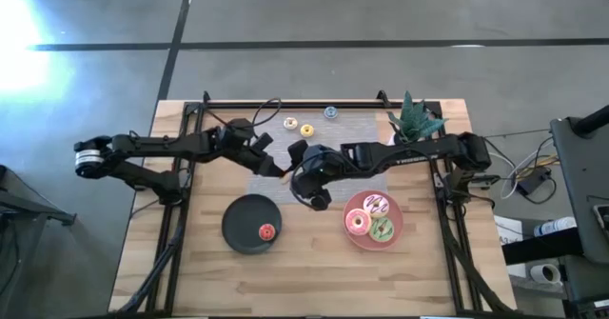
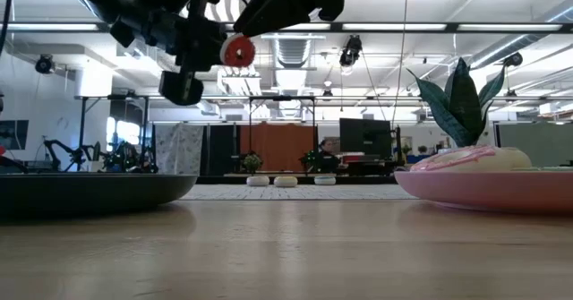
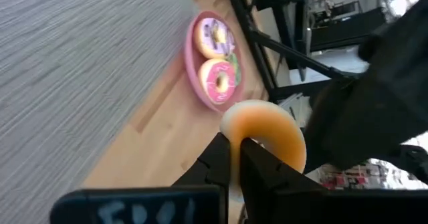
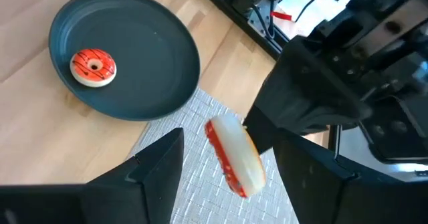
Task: Pick & Place donuts
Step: Put the small pink donut on the black plate
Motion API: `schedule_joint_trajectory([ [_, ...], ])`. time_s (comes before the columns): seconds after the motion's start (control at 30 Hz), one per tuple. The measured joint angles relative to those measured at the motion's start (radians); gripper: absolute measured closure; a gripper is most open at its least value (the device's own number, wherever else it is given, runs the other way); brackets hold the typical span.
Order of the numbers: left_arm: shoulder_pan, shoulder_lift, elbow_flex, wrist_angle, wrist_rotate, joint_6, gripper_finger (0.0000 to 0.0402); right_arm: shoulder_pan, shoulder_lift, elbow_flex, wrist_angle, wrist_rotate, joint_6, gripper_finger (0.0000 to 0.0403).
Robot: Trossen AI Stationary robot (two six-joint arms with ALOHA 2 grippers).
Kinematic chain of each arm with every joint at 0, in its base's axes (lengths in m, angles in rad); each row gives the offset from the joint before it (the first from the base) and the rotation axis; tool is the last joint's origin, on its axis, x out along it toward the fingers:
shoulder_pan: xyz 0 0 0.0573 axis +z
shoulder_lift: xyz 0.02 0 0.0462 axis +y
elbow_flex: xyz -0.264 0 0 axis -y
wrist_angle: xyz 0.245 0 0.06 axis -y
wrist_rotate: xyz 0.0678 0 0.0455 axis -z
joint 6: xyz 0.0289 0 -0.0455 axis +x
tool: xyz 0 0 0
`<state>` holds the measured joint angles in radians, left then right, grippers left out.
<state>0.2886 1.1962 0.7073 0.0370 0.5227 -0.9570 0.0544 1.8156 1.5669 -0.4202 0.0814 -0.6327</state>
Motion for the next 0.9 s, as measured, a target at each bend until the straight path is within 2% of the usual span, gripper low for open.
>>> schedule_joint_trajectory([
  [0.27, 0.000, 0.010, 0.045, -0.005, 0.030, 0.010, 0.0401, 0.000, 0.014, -0.001, -0.004, 0.000, 0.001, 0.0218],
  [0.63, -0.018, 0.010, 0.026, -0.019, 0.048, 0.018, 0.0400, 0.000, 0.017, -0.002, -0.017, 0.050, 0.009, 0.0287],
  [0.73, -0.025, 0.010, 0.026, -0.013, 0.043, 0.012, 0.0383, -0.002, 0.018, -0.002, -0.017, 0.050, 0.053, 0.0311],
  [0.9, -0.027, 0.009, 0.025, -0.022, 0.006, 0.008, 0.0325, -0.008, 0.018, -0.003, -0.017, 0.038, 0.145, 0.0355],
])
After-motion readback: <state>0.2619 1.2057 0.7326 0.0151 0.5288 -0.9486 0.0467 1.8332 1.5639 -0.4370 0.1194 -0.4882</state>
